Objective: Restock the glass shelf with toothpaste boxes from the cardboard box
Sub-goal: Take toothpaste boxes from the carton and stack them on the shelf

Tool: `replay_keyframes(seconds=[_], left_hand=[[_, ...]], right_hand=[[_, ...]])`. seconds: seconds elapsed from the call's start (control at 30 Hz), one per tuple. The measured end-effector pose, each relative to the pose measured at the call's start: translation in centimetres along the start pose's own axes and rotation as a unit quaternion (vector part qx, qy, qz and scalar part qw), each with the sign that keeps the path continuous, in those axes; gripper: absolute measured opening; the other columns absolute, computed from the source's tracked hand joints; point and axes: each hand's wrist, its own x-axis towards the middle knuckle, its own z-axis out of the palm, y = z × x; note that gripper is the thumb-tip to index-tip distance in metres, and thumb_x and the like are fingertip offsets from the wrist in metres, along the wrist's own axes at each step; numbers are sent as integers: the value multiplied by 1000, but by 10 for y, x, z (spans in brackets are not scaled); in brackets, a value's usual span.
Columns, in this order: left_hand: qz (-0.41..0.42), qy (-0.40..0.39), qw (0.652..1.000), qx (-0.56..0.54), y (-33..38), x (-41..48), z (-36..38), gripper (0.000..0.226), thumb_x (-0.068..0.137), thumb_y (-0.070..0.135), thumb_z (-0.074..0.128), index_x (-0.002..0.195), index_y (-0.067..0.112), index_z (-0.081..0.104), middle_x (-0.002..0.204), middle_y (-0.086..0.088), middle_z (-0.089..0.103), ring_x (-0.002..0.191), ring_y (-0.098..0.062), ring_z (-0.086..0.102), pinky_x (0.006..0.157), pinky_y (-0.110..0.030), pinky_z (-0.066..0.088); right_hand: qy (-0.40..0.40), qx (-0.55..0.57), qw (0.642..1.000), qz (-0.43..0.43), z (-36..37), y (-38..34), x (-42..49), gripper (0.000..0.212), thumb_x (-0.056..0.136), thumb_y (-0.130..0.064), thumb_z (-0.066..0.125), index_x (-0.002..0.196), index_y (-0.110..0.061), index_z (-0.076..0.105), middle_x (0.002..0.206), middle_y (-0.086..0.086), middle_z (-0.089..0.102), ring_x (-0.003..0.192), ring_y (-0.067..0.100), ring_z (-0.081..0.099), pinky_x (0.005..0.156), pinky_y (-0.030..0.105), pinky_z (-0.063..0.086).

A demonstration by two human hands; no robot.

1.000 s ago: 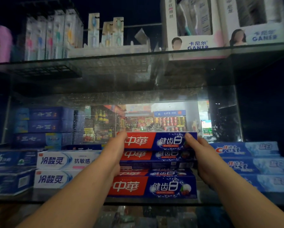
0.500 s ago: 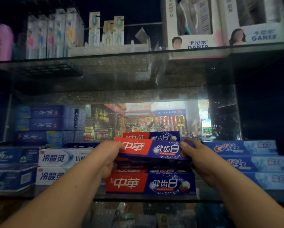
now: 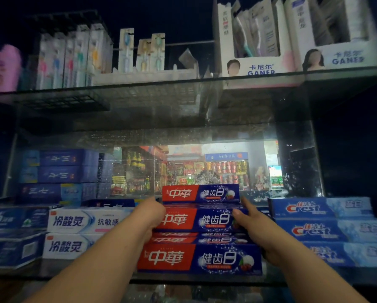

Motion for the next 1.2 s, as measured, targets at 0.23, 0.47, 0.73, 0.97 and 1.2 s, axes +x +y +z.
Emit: replay_keyframes(seconds=[0.23,0.47,0.73,0.97,1.2], left_hand=[[-16,-25,999,42,3,2,1,11,97,8,41,94,17,48,93,-14,68,89,-29,68,90,-47,54],[-35,-55,997,39,-1,2,-5,12,96,10,45,108,15,45,99,-16,69,93,-31,69,91,-49,53],[80,-80,990,85,-8,-43,-33,61,98,23,50,150,29,19,109,0,62,80,-13,59,79,-36,53],[183,-44,940,285,-53,-77,-41,52,94,33,55,143,31,37,130,8,55,100,-5,52,81,-19,41],[179,13,968,176,-65,-69,-39,37,92,30,58,129,27,55,122,4,62,102,-12,59,82,-26,47]], right_hand=[[37,36,998,32,-2,0,8,51,100,-17,49,146,-29,31,101,15,69,86,35,70,76,49,57],[38,69,996,49,4,-4,-3,68,91,-35,63,147,-35,25,106,12,64,87,36,71,78,51,58],[33,43,998,21,2,-1,-39,54,89,-41,62,135,-41,32,90,-4,62,75,20,66,84,48,54],[70,-314,946,-33,10,4,-83,54,94,-34,58,142,-28,34,117,-8,60,99,14,55,82,28,42],[139,-411,899,-55,22,2,-97,40,96,-32,54,135,-24,47,128,1,60,112,22,57,89,34,48]])
